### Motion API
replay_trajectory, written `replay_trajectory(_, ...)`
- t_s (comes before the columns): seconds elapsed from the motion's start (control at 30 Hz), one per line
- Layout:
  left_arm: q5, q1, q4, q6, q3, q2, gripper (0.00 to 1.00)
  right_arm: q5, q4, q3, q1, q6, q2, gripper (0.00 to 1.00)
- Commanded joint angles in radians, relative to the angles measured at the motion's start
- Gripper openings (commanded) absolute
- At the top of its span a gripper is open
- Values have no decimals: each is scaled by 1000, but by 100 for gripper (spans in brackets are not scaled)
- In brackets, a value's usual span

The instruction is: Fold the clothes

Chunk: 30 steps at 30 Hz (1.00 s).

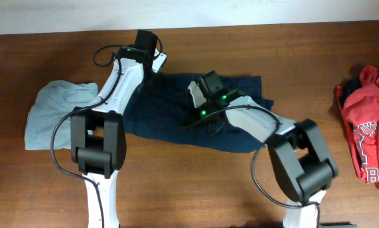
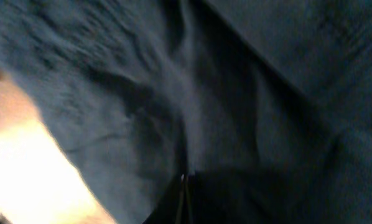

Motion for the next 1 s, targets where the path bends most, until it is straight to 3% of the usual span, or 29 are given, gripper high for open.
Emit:
replay_trajectory(0.0, 32, 1, 3, -10, 13, 69, 24, 10, -25, 3, 12, 22, 55, 4)
replay_trajectory(0.27, 28, 41, 66, -43, 14, 84, 24, 41, -381, 3, 10, 7, 75, 4)
replay_trajectory(0.37, 24, 58, 51, -43, 26, 80, 24, 58, -400, 3, 6, 2, 75, 4)
replay_trajectory(0.47, 26, 76, -69, -52, 124, 56, 26, 59, -422, 3, -7, -43, 52, 4)
replay_trajectory(0.57, 39, 95, -253, -129, 239, 19, 42, 63, -428, 3, -22, -46, 21, 4)
replay_trajectory(0.83, 292, 231, -493, -132, 264, -26, 44, 85, -409, 4, -32, -133, -187, 5)
replay_trajectory(0.93, 380, 301, -520, -132, 229, -26, 45, 171, -397, 4, -32, -132, -299, 23)
replay_trajectory(0.97, 441, 334, -526, -129, 206, -26, 46, 213, -399, 4, -32, -132, -345, 38)
